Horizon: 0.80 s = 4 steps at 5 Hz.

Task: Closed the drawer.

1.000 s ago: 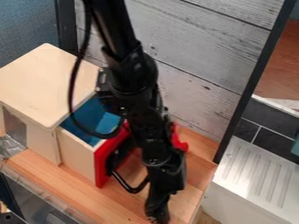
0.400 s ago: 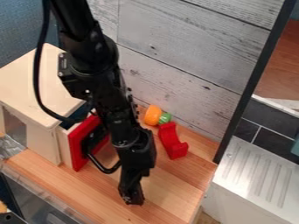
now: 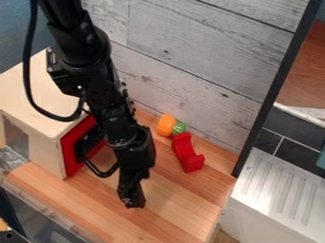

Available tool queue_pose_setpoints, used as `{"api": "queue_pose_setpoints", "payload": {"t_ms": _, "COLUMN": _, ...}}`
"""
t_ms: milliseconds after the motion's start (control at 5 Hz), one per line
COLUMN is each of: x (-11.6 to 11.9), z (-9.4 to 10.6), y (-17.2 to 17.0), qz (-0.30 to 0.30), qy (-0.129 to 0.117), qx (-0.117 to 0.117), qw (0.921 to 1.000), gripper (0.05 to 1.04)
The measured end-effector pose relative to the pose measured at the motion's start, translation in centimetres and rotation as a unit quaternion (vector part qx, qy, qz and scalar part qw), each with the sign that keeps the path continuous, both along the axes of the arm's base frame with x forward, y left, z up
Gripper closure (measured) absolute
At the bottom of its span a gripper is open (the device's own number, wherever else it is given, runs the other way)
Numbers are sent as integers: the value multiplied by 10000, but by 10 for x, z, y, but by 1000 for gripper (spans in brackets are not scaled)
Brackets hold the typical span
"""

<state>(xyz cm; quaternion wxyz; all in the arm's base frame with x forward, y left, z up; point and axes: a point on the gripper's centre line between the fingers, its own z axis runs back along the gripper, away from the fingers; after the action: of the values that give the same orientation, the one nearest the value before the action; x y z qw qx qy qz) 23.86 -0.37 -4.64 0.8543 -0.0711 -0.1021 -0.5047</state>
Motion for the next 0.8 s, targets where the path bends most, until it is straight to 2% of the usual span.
{"api": "queue_pose_setpoints", "payload": {"t_ms": 200, "x": -1, "z": -1, "y": 5, "qz": 26, "qy": 35, "qx": 54, "qw": 10000, "gripper": 83}}
{"api": "queue_pose_setpoints", "payload": {"t_ms": 400, "x": -1, "z": -2, "y": 3, "qz": 83, "qy": 80, "qx": 6, "qw": 9999, "gripper": 83}}
{"api": "queue_pose_setpoints", "payload": {"t_ms": 600, "x": 0, "z": -5, "y": -10, "qz": 116, "qy": 179, "qx": -307, "qw": 9993, "gripper": 83}}
{"api": "queue_pose_setpoints", "payload": {"t_ms": 800, "x": 0, "z": 5, "y": -36, "qz": -47, "qy": 101, "qx": -512, "qw": 9986, "gripper": 85}}
